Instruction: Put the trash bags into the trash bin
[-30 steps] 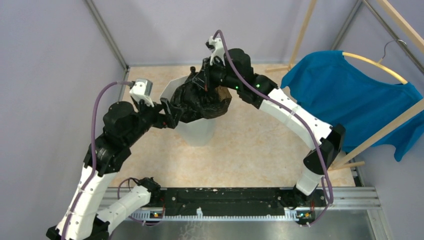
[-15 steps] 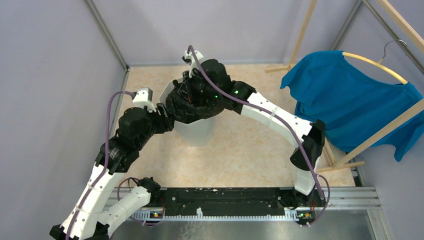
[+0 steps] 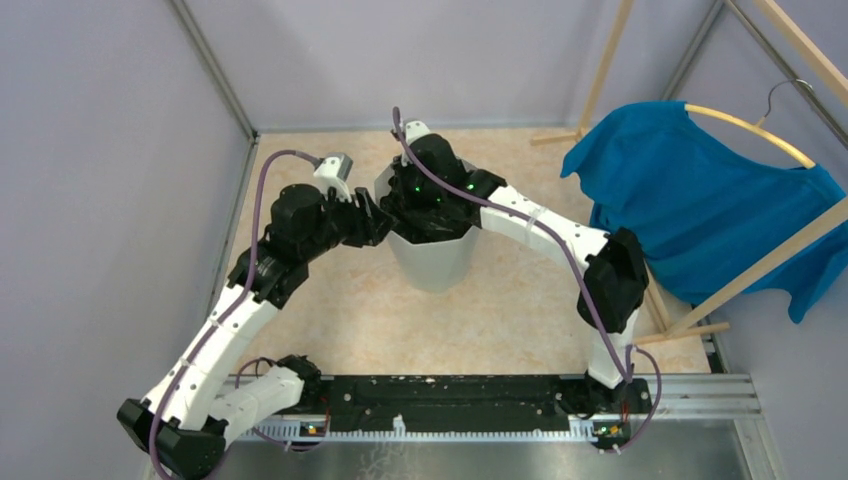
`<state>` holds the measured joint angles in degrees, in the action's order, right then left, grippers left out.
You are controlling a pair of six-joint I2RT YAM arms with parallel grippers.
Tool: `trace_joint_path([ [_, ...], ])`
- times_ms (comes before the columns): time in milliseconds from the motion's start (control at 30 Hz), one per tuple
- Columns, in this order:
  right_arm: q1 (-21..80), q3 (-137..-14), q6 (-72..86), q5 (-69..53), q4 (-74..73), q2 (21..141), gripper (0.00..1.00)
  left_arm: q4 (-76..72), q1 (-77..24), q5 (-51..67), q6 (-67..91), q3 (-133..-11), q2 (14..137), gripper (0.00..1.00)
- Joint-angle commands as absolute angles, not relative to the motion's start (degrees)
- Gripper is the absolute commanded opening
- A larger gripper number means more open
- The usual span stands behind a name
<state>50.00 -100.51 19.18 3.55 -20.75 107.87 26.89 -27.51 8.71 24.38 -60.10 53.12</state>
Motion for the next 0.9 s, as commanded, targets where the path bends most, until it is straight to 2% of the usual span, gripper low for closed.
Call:
trace_joint_path([
  [0,50.20,-99.95,19.78,4.89,-17.77,104.33,0.00,25.81,-27.84,15.23,24.48,-60.76,54.99,0.56],
  [233,50.01,-102.83,17.17,6.53,-21.37,98.03,0.00,33.39,-27.77,10.65,21.11,-64.30,49.68,0.76],
  [433,50.01,-100.96,18.34,5.76,-20.77,92.40,0.00,34.58,-27.78,9.74,25.75,-68.29,45.10,0.83],
  [700,50.00,-97.97,26.88,4.11,-15.44,89.64,0.00,26.31,-27.70,21.13,30.82,-72.54,51.31,0.85],
  [867,50.01,-97.14,31.14,4.07,-13.36,89.20,0.00,23.51,-27.78,22.87,31.10,-72.20,55.59,0.78],
])
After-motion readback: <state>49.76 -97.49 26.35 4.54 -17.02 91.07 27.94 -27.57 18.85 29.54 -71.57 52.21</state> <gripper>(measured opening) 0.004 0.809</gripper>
